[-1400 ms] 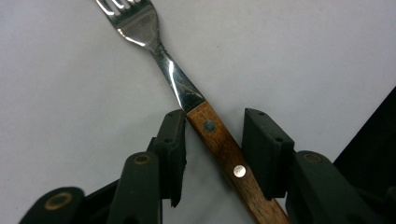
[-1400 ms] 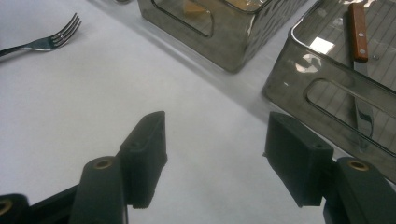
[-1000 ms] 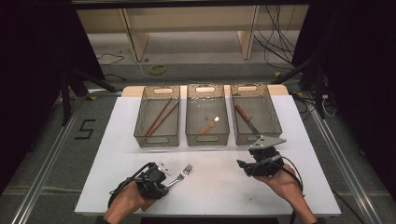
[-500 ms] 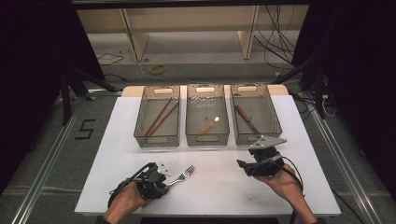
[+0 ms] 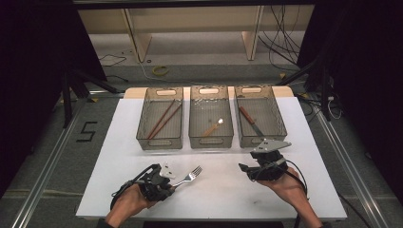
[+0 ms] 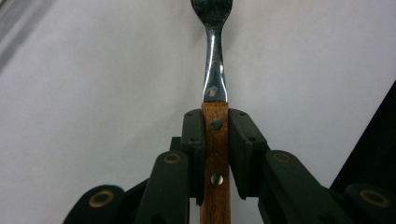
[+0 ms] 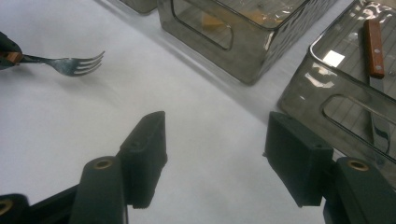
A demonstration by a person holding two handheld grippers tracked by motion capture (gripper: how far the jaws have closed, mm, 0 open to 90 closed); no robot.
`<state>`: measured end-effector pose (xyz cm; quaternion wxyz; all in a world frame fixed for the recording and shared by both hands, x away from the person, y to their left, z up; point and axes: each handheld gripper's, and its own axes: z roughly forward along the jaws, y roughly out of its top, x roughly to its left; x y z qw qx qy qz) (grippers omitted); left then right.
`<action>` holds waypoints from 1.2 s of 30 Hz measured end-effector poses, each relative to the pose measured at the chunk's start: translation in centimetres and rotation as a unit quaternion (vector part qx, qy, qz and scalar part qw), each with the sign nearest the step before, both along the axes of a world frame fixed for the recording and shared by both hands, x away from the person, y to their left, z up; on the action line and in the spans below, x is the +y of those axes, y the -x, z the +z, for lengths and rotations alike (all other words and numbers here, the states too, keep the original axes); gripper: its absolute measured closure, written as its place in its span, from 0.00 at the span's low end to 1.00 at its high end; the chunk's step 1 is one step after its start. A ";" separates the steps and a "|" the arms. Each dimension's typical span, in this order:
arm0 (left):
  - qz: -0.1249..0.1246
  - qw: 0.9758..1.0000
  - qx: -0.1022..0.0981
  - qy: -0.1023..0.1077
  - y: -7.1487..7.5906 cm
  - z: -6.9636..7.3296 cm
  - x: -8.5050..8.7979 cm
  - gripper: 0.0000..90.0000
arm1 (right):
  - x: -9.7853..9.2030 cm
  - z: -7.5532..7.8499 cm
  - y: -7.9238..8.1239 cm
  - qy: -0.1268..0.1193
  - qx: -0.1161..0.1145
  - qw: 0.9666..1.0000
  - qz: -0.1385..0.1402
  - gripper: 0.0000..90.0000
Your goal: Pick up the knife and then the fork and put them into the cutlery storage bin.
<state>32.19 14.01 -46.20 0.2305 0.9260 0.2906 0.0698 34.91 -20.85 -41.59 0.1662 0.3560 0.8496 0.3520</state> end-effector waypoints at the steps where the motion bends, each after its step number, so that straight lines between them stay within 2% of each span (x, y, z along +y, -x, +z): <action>1: -0.004 1.000 -0.001 0.000 0.0 0.1 0.0 0.85 | 0.0 0.0 0.0 -0.002 0.000 1.000 0.001 0.44; 8: -0.025 1.000 -0.005 0.007 -0.2 0.4 -0.9 0.85 | 0.7 0.5 0.7 -0.010 -0.009 0.999 0.032 0.43; 14: -0.053 0.998 -0.011 0.008 0.0 0.8 -2.2 0.85 | 2.4 1.2 1.9 -0.015 -0.022 0.995 0.095 0.43; 20: -0.089 0.996 -0.016 0.005 0.1 1.3 -3.9 0.85 | 4.6 1.3 3.0 -0.004 -0.023 0.986 0.167 0.44; 26: -0.128 0.991 -0.026 0.002 0.7 1.8 -5.5 0.85 | 6.4 0.7 3.7 0.012 -0.014 0.974 0.225 0.47; 30: -0.147 0.989 -0.032 0.004 1.2 2.2 -6.3 0.85 | 7.3 0.0 4.0 0.029 -0.011 0.966 0.258 0.49; 36: -0.167 0.985 -0.036 0.006 1.8 2.4 -6.9 0.85 | 8.5 -0.9 4.4 0.061 -0.011 0.957 0.284 0.54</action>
